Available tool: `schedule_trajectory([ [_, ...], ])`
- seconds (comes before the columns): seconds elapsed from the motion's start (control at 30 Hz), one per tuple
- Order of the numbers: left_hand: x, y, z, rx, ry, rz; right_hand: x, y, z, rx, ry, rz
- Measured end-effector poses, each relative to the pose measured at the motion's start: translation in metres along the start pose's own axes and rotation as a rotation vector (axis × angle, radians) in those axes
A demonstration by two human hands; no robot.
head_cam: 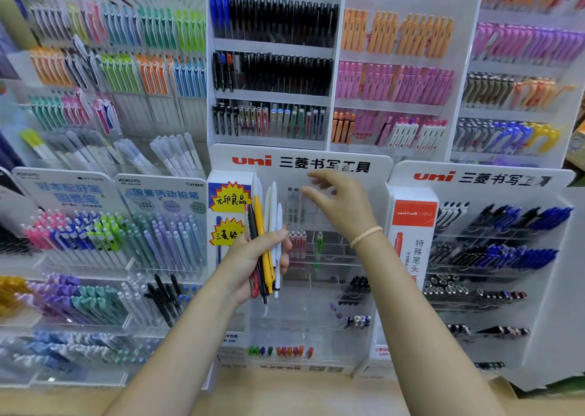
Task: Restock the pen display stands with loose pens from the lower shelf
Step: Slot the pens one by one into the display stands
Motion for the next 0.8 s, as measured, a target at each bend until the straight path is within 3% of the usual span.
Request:
schedule_trajectory([
  [0.07, 0.000, -0.004, -0.001, 0.011, 0.009, 0.002, 0.008, -0.013, 0.007, 0.004, 0.060, -0.175],
  [0.1, 0.001, -0.006, -0.001, 0.022, 0.016, 0.004, 0.007, -0.019, 0.010, -0.029, 0.138, -0.164],
  [0.2, 0.008, -0.015, 0.003, 0.084, 0.053, 0.034, -0.011, -0.049, 0.024, -0.170, 0.424, 0.233],
  [0.27, 0.014, -0.025, 0.006, 0.136, 0.101, 0.061, -0.025, -0.071, 0.032, -0.225, 0.516, 0.380],
  [0.57, 0.098, -0.102, -0.019, 0.204, 0.123, 0.013, -0.085, -0.132, 0.112, -0.415, 0.654, 0.319],
  [0.8, 0.277, -0.201, -0.093, 0.096, -0.022, -0.315, -0.169, -0.177, 0.241, -0.676, 0.774, 0.150],
])
Point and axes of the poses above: each hand's wrist, its own y-axis towards the middle knuckle, its own x-axis out of the back of the hand, z = x × y, the point moved 4 cm from there along y, towards the middle knuckle, and after that the axes turned 14 degrees about -y, right-handed, at the moved point
